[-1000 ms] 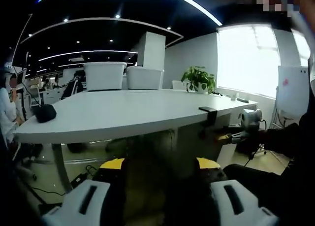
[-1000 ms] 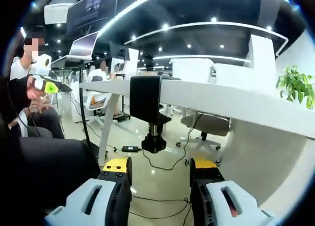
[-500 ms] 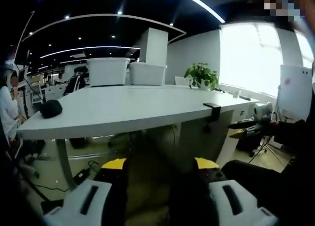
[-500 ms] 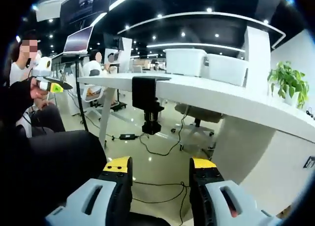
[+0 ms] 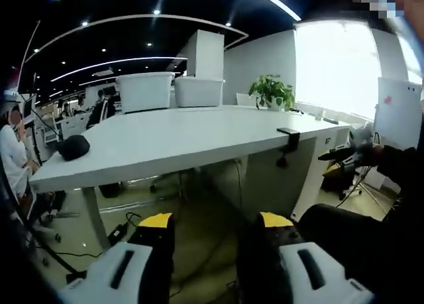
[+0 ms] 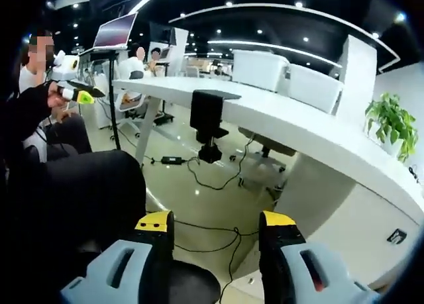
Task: Clamp the fixed fixture on the desktop, loosen the retaining clip, secure it to the edge of the desk, and tighten the retaining clip.
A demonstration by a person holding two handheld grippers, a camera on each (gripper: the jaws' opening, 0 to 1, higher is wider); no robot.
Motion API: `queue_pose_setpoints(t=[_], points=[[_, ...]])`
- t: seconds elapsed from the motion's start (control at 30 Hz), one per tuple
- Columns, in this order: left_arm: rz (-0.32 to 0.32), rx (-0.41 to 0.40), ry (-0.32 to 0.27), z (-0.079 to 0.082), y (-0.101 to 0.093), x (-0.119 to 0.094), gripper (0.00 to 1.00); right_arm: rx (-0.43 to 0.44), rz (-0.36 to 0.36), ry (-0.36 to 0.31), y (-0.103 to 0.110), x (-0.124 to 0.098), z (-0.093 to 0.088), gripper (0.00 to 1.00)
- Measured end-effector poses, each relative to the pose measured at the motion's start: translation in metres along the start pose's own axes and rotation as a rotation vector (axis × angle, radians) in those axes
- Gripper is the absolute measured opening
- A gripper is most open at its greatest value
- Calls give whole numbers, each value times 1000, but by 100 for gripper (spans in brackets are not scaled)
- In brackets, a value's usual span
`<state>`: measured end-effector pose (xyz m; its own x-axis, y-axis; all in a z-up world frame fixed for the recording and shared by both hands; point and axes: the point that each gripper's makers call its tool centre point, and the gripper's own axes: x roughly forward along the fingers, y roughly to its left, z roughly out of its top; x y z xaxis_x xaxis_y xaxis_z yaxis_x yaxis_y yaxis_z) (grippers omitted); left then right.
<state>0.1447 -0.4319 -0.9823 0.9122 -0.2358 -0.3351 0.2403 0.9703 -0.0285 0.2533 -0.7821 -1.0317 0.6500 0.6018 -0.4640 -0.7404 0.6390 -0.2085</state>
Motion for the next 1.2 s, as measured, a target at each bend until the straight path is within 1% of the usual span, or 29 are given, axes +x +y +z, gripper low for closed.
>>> queue_pose_setpoints(t=[0.07, 0.13, 0.17, 0.33, 0.4, 0.47, 0.5, 0.57, 0.6, 0.67, 0.73, 0.8, 0.9, 1.0, 1.1, 1.2], points=[[3, 1, 5, -1, 2, -3, 50, -7, 3, 8, 1, -3, 1, 51], [9, 6, 9, -1, 5, -6, 50, -10, 0, 22, -6, -5, -2, 51], [13, 7, 12, -2, 6, -7, 50, -10, -8, 24, -6, -8, -1, 51], [25, 3, 3, 2, 9, -14, 50, 26, -58, 32, -16, -28, -4, 51], [35, 21, 20, 2, 10, -17, 50, 35, -81, 35, -21, -39, -6, 50], [36, 23, 23, 4, 10, -20, 50, 45, -102, 32, -26, -49, -8, 49], [39, 21, 20, 5, 10, -21, 50, 53, -109, 28, -28, -53, -8, 49], [43, 20, 10, 9, 10, -24, 50, 95, -123, 13, -31, -59, -8, 50], [48, 25, 3, 12, 11, -26, 50, 99, -124, 18, -33, -62, -8, 50], [50, 30, 0, 14, 11, -28, 50, 97, -136, 34, -34, -67, -10, 50], [50, 45, 1, 15, 11, -31, 49, 74, -139, 53, -33, -73, -11, 50], [56, 59, 14, 15, 11, -33, 49, 65, -140, 61, -32, -79, -10, 50], [55, 62, 15, 17, 12, -41, 49, 45, -144, 77, -30, -89, -10, 50], [68, 50, 10, 21, 17, -52, 49, 32, -165, 88, -34, -105, -9, 50], [74, 49, 18, 23, 19, -64, 49, 63, -186, 90, -38, -120, -11, 50], [79, 63, 32, 23, 20, -78, 49, 76, -212, 118, -41, -134, -19, 48]])
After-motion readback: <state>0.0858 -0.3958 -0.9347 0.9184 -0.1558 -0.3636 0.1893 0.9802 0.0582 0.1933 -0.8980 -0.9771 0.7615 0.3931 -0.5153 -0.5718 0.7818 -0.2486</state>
